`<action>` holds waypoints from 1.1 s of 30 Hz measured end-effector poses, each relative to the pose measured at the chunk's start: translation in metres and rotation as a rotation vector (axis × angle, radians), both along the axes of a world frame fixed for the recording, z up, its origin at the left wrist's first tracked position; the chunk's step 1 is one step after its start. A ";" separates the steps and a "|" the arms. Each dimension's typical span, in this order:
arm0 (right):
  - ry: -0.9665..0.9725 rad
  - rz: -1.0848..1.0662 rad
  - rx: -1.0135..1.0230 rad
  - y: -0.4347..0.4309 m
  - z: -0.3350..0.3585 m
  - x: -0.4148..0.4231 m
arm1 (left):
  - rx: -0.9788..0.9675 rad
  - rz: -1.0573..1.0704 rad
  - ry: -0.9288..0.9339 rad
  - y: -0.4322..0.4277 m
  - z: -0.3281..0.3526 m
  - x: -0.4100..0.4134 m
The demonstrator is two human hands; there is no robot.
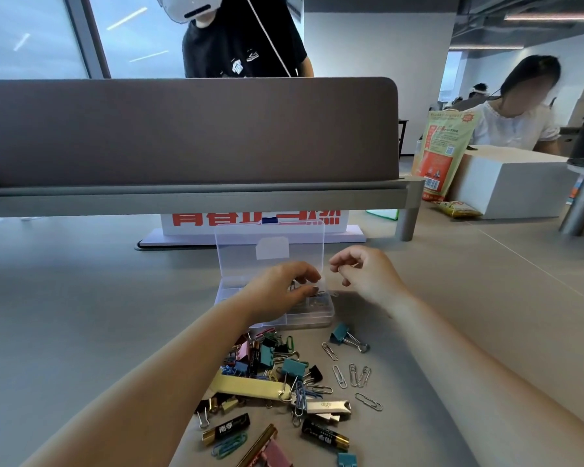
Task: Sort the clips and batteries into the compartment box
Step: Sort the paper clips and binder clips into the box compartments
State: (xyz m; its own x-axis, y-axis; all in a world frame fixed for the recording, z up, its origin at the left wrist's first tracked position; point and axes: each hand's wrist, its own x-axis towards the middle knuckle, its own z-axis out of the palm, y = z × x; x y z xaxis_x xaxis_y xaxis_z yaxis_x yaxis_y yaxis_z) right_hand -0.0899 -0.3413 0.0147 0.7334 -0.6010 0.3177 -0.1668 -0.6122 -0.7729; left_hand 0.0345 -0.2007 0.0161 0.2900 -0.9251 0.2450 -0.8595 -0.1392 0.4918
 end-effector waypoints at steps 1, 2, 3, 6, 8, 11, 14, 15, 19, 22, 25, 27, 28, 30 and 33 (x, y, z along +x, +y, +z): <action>-0.005 0.000 -0.005 -0.001 -0.001 0.000 | 0.017 0.004 -0.034 0.000 0.000 0.000; -0.015 -0.002 -0.008 -0.001 -0.002 0.001 | 0.026 0.007 -0.063 0.000 -0.001 0.000; -0.029 -0.005 -0.008 -0.002 -0.003 0.001 | 0.027 0.005 -0.084 0.001 -0.001 0.000; -0.059 -0.010 0.005 -0.005 -0.003 0.001 | 0.013 -0.008 -0.082 0.002 0.000 0.002; -0.058 -0.009 0.009 -0.006 -0.004 0.002 | -0.002 -0.012 -0.077 0.003 0.000 0.003; -0.050 -0.010 0.004 -0.007 -0.007 0.001 | -0.039 -0.013 -0.071 0.003 0.001 0.005; -0.051 -0.017 0.017 -0.008 -0.008 0.001 | -0.050 -0.021 -0.064 0.007 0.002 0.007; -0.050 -0.021 0.022 -0.008 -0.008 0.001 | -0.045 -0.029 -0.068 0.009 0.002 0.008; -0.046 -0.025 0.025 -0.009 -0.008 0.002 | -0.057 -0.049 -0.078 0.018 0.002 0.007; -0.047 -0.020 0.033 -0.007 -0.008 0.000 | -0.022 -0.022 -0.082 0.023 0.000 0.008; -0.022 -0.006 0.010 -0.001 -0.010 -0.004 | 0.033 0.004 -0.103 0.029 -0.001 0.007; -0.023 -0.002 -0.018 0.006 -0.012 -0.008 | -0.026 0.040 -0.075 0.034 0.001 0.003; -0.029 0.002 -0.023 0.010 -0.013 -0.012 | -0.079 0.060 -0.048 0.038 0.002 0.001; -0.034 0.015 -0.034 0.022 -0.013 -0.024 | -0.185 0.108 -0.003 0.052 0.002 -0.004; -0.043 0.035 -0.057 0.043 -0.015 -0.049 | -0.295 0.216 0.000 0.084 -0.008 -0.006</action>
